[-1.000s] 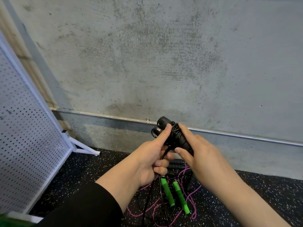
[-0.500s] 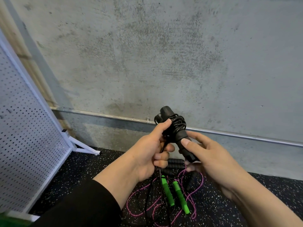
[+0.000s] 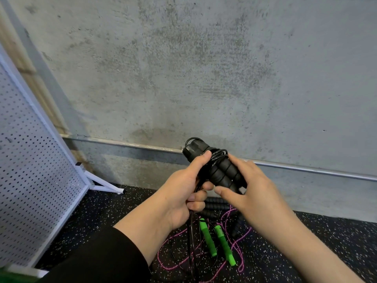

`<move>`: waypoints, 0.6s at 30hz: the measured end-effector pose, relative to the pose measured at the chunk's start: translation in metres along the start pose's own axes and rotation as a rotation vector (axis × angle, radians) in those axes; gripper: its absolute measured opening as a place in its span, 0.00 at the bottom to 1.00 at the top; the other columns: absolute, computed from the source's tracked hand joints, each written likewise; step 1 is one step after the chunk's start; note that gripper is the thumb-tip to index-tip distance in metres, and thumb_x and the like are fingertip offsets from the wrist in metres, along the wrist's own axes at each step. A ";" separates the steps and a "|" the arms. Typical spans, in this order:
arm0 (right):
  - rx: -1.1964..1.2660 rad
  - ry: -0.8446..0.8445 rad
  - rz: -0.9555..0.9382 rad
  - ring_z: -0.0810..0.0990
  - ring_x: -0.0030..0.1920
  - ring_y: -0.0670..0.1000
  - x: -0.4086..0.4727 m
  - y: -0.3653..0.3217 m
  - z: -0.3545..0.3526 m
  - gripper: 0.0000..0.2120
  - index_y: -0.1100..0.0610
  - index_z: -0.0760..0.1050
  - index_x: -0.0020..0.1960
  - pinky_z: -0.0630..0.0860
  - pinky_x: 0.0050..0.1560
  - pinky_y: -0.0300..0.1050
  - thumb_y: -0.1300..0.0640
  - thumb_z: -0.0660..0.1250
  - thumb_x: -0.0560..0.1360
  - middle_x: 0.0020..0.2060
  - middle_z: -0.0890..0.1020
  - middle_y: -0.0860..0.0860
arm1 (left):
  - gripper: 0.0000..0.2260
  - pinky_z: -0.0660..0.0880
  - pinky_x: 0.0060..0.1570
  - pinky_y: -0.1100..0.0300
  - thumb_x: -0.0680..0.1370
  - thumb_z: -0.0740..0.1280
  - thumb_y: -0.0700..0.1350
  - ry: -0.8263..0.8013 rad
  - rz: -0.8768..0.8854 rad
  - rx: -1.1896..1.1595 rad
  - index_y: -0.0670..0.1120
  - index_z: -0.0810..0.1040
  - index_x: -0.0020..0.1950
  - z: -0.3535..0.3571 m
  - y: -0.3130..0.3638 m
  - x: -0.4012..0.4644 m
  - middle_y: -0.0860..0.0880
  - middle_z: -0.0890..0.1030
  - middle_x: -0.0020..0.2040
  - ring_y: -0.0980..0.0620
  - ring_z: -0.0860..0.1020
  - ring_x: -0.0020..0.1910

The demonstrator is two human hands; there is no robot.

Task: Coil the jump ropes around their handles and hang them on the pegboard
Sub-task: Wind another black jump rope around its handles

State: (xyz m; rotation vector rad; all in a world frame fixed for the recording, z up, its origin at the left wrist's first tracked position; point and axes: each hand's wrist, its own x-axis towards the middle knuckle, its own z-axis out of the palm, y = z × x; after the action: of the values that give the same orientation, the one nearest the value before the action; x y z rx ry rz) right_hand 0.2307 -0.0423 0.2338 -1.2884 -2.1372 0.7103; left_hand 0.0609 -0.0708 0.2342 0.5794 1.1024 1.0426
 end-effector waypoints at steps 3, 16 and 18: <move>0.390 0.017 0.164 0.82 0.53 0.39 0.001 -0.002 -0.008 0.15 0.39 0.79 0.57 0.78 0.59 0.42 0.36 0.65 0.74 0.51 0.85 0.41 | 0.19 0.52 0.21 0.65 0.75 0.68 0.65 -0.016 0.025 0.040 0.49 0.73 0.44 -0.003 0.003 -0.002 0.52 0.69 0.32 0.57 0.54 0.25; 0.886 -0.343 0.603 0.79 0.38 0.57 -0.002 -0.009 -0.021 0.32 0.58 0.83 0.58 0.78 0.37 0.47 0.32 0.61 0.74 0.50 0.86 0.63 | 0.22 0.53 0.23 0.65 0.77 0.66 0.66 -0.111 0.024 0.294 0.46 0.76 0.50 0.001 0.003 -0.007 0.50 0.72 0.33 0.57 0.56 0.24; 0.876 -0.319 0.548 0.78 0.36 0.56 -0.002 -0.012 -0.022 0.27 0.58 0.83 0.56 0.77 0.33 0.45 0.36 0.61 0.77 0.45 0.87 0.60 | 0.25 0.53 0.23 0.65 0.76 0.66 0.68 -0.120 0.024 0.280 0.45 0.75 0.52 -0.001 0.002 -0.006 0.50 0.72 0.34 0.57 0.56 0.24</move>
State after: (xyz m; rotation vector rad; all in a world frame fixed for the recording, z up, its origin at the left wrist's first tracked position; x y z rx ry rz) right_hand 0.2392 -0.0455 0.2567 -1.2698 -1.3295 1.9129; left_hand 0.0590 -0.0756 0.2385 0.8701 1.1455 0.8676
